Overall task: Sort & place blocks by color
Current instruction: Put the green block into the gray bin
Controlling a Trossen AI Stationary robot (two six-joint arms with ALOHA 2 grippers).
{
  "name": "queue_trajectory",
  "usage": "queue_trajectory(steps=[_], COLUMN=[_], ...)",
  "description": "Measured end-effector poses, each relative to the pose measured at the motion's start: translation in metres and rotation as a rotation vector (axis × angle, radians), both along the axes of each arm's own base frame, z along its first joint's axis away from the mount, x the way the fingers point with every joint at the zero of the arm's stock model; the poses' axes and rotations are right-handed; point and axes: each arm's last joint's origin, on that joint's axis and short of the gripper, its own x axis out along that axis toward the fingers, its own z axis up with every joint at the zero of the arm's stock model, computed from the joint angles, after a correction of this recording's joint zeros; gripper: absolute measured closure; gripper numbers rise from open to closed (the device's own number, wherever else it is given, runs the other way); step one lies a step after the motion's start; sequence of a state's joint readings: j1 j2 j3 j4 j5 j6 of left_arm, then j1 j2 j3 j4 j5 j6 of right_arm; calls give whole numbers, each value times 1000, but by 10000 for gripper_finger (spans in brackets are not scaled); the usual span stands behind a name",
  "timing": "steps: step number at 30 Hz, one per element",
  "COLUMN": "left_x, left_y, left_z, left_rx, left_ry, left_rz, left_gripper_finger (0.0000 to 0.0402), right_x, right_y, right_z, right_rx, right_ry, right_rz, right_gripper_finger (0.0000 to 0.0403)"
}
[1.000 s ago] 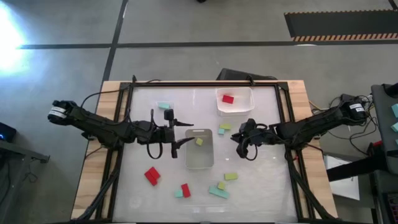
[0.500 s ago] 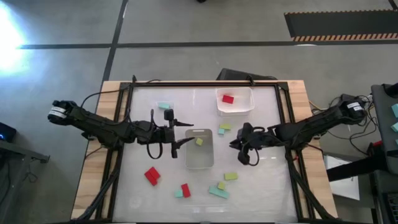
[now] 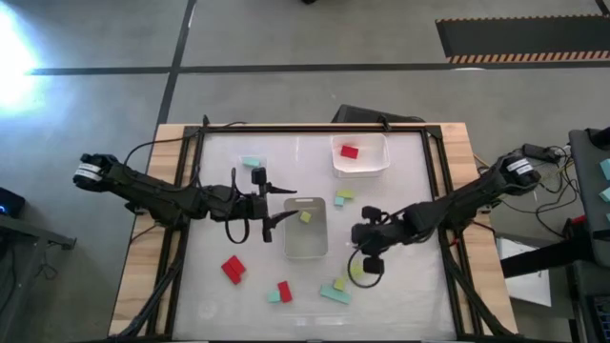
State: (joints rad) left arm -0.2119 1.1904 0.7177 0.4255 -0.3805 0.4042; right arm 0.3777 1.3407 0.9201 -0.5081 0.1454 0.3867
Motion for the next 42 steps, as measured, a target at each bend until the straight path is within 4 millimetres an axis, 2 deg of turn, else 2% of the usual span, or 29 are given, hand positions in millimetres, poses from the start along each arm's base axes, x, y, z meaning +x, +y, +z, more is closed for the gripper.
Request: queue_trajectory(steps=[5,10,17,21,34,38,42], left_x=[0,0,0,0,0,0,0], left_y=[0,0,0,0,0,0,0], left_z=[0,0,0,0,-1,-1,-1], left_rx=[-2,-3,-4,-6,-5,-5,-5], left_ry=[-1,-1,-3,-3,-1,-2,-2], left_rz=[0,0,0,-1,0,1,0], left_gripper_finger=[187,187,187,187,187,187,187], right_x=[8,15,22,26,34,34,34], right_y=[17,31,42,48,54,54,54], right_z=[-2,-13,-31,-46,-74,-73,-72], right_rx=[-23,-53,-59,-35,-21,-23,-25], right_ry=[95,167,226,250,289,285,282], right_rz=[45,77,105,129,126,122,121], right_gripper_finger=[273,212,170,166,177,196,232])
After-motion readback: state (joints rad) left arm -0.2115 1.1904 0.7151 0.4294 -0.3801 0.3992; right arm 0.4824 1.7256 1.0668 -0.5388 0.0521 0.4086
